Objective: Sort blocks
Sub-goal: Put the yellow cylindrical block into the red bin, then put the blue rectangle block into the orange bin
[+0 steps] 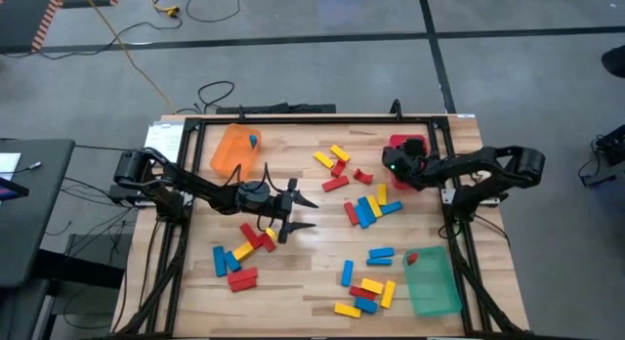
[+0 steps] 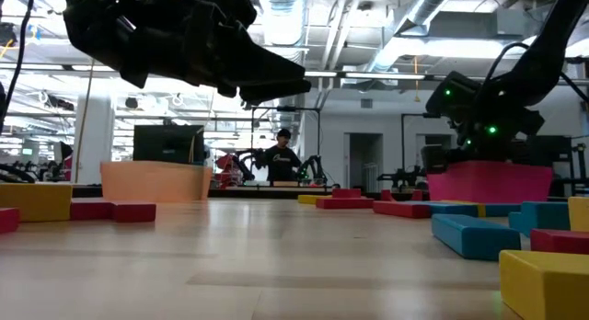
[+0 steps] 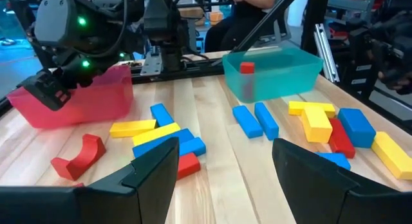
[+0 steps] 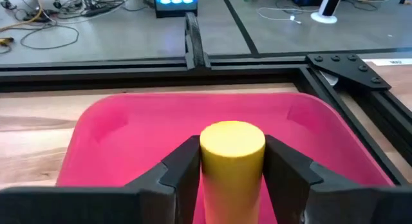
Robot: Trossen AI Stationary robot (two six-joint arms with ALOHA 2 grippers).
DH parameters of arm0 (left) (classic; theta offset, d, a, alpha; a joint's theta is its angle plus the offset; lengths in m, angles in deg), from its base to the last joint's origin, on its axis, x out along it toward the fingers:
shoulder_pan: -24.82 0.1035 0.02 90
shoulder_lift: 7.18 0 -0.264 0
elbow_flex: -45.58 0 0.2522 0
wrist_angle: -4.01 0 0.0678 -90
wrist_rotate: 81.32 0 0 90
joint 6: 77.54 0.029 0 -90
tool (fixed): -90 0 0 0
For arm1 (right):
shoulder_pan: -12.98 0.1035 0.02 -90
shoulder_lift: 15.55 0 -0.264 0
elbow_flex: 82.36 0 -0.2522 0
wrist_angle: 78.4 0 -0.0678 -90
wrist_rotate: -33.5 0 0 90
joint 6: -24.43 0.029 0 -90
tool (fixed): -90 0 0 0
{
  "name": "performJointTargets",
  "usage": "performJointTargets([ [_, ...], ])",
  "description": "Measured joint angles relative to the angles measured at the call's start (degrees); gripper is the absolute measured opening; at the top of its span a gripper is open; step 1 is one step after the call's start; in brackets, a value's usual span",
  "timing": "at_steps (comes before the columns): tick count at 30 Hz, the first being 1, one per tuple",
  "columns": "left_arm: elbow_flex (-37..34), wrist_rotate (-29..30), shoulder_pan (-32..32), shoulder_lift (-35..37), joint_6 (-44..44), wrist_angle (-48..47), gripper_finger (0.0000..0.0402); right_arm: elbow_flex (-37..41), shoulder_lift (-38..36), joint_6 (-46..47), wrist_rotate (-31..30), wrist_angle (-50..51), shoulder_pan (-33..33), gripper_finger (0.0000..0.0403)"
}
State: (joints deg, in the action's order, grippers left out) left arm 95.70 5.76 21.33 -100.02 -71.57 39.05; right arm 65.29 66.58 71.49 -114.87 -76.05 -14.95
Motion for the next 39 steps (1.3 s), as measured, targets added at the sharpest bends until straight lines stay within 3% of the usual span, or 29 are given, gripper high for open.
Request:
performJointTargets([
  [33, 0.0, -0.02, -0.61, 0.0, 0.46, -6.86, 0.0245, -0.04, -0.08, -7.12, 1.82, -4.73, 4.64, 0.0229],
  [39, -0.02, -0.02, -0.61, 0.0, 0.49, -9.73, 0.0245, -0.04, -3.68, -12.27, 1.43, -4.44, 7.03, 0.0229],
])
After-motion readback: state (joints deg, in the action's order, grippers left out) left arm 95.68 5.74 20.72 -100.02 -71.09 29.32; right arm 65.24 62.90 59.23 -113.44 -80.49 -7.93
